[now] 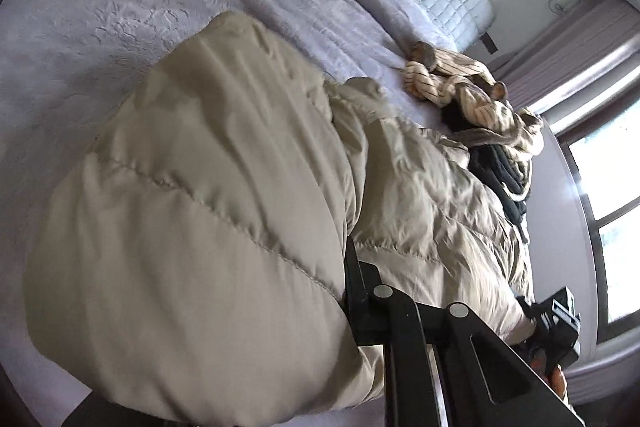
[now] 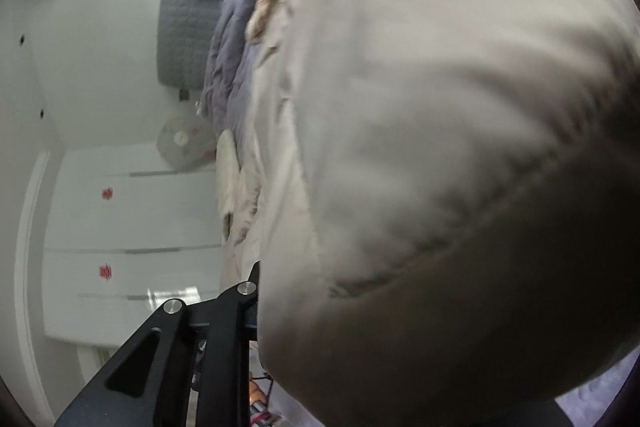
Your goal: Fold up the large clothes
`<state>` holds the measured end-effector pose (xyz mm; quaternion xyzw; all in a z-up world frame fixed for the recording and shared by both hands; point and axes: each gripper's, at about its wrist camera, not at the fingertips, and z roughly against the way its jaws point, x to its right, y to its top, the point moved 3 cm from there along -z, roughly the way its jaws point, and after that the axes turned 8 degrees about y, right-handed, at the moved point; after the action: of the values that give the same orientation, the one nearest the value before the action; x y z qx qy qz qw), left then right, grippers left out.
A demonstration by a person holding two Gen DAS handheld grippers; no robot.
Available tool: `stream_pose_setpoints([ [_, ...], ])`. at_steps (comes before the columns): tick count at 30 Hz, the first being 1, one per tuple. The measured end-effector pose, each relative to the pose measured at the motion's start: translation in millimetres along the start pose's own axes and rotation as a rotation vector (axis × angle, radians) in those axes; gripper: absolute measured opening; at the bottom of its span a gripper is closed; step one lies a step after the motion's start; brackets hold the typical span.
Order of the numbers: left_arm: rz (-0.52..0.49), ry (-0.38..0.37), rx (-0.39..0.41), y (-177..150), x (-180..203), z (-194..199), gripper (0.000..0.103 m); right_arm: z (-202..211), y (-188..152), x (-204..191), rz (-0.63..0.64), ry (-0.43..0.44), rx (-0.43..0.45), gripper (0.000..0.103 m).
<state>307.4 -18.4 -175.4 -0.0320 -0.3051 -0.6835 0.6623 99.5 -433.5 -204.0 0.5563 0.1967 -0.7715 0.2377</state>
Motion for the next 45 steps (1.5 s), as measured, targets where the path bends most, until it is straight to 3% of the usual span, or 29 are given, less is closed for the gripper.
stream_pose_setpoints([
  [8, -0.061, 0.013, -0.051, -64, -15, 44, 0.019, 32, -57, 6, 0.007, 0.0, -0.062, 0.025],
  [15, -0.055, 0.007, -0.199, -140, -65, 85, 0.019, 56, -145, 31, -0.114, -0.028, -0.064, 0.025],
  [19, -0.071, 0.029, -0.239, -165, -87, 94, 0.019, 63, -180, 45, -0.151, -0.073, -0.048, 0.025],
  [22, -0.07, 0.046, -0.271, -178, -99, 86, 0.021, 61, -174, 59, -0.167, -0.118, -0.031, 0.027],
  [24, -0.072, 0.081, -0.277, -184, -102, 80, 0.03, 57, -169, 63, -0.15, -0.161, -0.03, 0.029],
  [29, -0.049, 0.117, -0.28, -190, -106, 80, 0.031, 57, -170, 59, -0.139, -0.232, -0.033, 0.035],
  [34, -0.067, 0.182, -0.302, -191, -101, 95, 0.031, 82, -175, 43, -0.156, -0.325, -0.006, 0.051],
  [41, -0.073, 0.236, -0.212, -173, -115, 157, 0.031, 124, -179, 19, -0.157, -0.412, 0.067, 0.05],
  [43, -0.069, 0.27, -0.224, -173, -126, 152, 0.031, 119, -183, 16, -0.156, -0.448, 0.073, 0.033],
  [45, -0.071, 0.325, -0.241, -176, -133, 136, 0.031, 106, -178, 15, -0.155, -0.51, 0.061, 0.031],
])
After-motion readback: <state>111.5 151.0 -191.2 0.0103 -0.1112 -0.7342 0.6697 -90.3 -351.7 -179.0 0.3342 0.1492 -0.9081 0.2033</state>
